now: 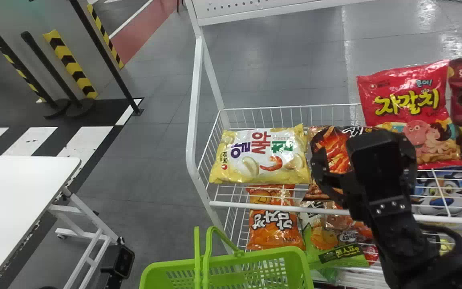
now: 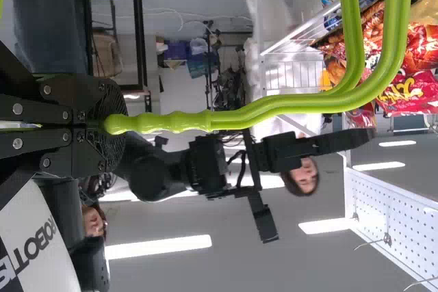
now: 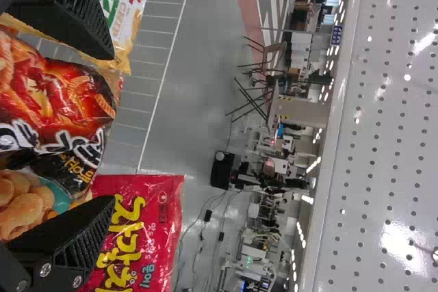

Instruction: Hold basket handle with left hand then pick spicy shrimp crackers with right hand and place into basket

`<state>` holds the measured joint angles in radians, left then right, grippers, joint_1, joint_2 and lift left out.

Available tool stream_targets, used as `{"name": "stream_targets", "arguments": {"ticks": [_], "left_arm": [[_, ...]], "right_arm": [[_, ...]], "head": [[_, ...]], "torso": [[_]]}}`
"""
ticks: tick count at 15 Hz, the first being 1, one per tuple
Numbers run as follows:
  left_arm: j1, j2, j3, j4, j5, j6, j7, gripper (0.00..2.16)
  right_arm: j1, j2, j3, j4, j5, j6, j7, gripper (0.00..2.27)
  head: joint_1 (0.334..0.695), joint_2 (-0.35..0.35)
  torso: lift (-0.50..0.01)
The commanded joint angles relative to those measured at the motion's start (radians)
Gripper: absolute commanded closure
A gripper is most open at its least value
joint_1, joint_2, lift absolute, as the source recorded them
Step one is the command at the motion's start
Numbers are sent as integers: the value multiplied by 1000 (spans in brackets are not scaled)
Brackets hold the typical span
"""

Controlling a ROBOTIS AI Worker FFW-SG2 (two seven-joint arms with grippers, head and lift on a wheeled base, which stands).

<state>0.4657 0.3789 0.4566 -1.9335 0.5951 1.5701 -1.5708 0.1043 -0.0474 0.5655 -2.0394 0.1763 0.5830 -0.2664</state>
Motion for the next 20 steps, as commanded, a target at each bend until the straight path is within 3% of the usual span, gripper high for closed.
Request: {"name": "stream_targets", "arguments": {"ticks": [1, 8, 13, 16, 20], "left_arm": [[1, 2, 1, -1, -1, 1, -10, 2132], [4, 9, -9, -9, -24, 1, -10, 2132], [11, 11, -12, -30, -54, 1, -10, 2132], [13, 9, -21, -33, -58, 1, -10, 2132], [14, -3, -21, -32, -74, 1, -10, 2132]], "right_arm": [[118, -14, -9, -39, 54, -50, -4, 66], [393, -111, -59, -48, 14, -455, -140, 66], [492, -127, -92, 21, -26, -624, -189, 80], [535, -158, -128, 31, -51, -713, -168, 60], [583, -193, -154, 74, -155, -1022, -46, -2]], "head": [[695, 348], [695, 312], [695, 306], [695, 285], [695, 274]], "torso": [[-7], [-7], [-7], [-7], [-7]]}}
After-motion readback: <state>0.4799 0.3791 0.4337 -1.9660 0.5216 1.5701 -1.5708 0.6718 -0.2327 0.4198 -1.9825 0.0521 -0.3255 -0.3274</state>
